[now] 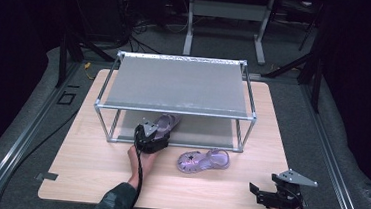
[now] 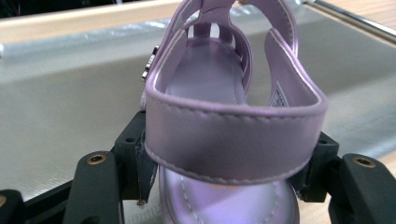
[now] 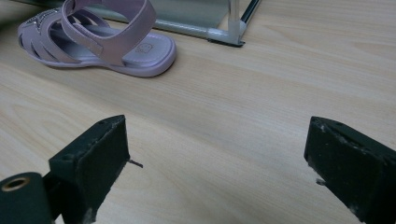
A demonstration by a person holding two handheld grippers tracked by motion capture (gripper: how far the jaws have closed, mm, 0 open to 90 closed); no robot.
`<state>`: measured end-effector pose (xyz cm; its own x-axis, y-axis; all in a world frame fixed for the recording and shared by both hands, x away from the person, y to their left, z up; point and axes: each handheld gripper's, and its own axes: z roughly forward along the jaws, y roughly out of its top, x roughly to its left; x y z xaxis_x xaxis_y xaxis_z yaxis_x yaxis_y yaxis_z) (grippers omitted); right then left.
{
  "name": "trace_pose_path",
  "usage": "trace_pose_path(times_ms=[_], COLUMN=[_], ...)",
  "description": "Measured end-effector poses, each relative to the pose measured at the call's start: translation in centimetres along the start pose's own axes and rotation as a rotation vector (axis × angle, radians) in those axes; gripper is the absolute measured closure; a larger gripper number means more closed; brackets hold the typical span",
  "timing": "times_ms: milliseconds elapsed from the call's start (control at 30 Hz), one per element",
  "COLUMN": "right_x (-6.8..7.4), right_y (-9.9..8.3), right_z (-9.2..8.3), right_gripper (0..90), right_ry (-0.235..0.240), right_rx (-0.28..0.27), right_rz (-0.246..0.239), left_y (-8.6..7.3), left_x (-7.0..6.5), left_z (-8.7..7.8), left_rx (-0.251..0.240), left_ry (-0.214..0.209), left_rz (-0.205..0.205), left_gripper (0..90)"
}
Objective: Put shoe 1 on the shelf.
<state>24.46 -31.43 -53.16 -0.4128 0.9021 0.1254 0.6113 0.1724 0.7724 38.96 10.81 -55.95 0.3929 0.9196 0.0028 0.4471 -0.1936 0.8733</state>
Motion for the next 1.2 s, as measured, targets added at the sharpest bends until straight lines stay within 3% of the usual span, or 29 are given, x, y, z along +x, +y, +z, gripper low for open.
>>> trace_pose_path(times_ms=[367,600,633,700,767,933,967,1033,1200], right_x=[0.1,0.3,0.3,0.4,0.4,0.4,0.4,0.4,0.6], right_y=[0.1,0.1,0.1,0.2,0.2,0.1,0.1,0.1,0.3], right_z=[0.0,0.4,0.4,0.4,0.4,0.1,0.0,0.0,0.3], right_gripper=[5.8,5.8,5.9,5.9,5.9,6.2,6.2,6.2,6.3], right_ry=[0.005,0.011,0.009,0.012,0.014,0.007,0.007,0.003,0.004], right_rx=[-0.008,-0.016,-0.015,-0.013,-0.013,-0.011,-0.013,-0.015,-0.025], right_rz=[-0.001,-0.002,-0.002,-0.004,-0.005,-0.006,-0.003,-0.004,-0.009], left_y=[1.0,1.1,1.0,0.8,0.8,0.9,0.8,0.6,0.6], left_x=[0.3,0.2,0.1,0.0,0.1,0.4,0.2,0.4,0.4], left_z=[2.4,2.8,2.8,2.9,2.7,1.1,0.6,0.0,-0.3], left_rx=[0.053,0.098,0.119,0.138,0.140,0.130,0.121,0.117,0.109], left_ry=[0.056,0.043,0.057,0.033,0.021,-0.022,-0.006,-0.026,-0.027], left_rz=[-0.040,-0.056,-0.055,-0.076,-0.073,0.004,-0.015,-0.014,-0.019], left_gripper=[35.7,34.9,34.5,33.8,32.5,21.7,21.7,24.4,36.5])
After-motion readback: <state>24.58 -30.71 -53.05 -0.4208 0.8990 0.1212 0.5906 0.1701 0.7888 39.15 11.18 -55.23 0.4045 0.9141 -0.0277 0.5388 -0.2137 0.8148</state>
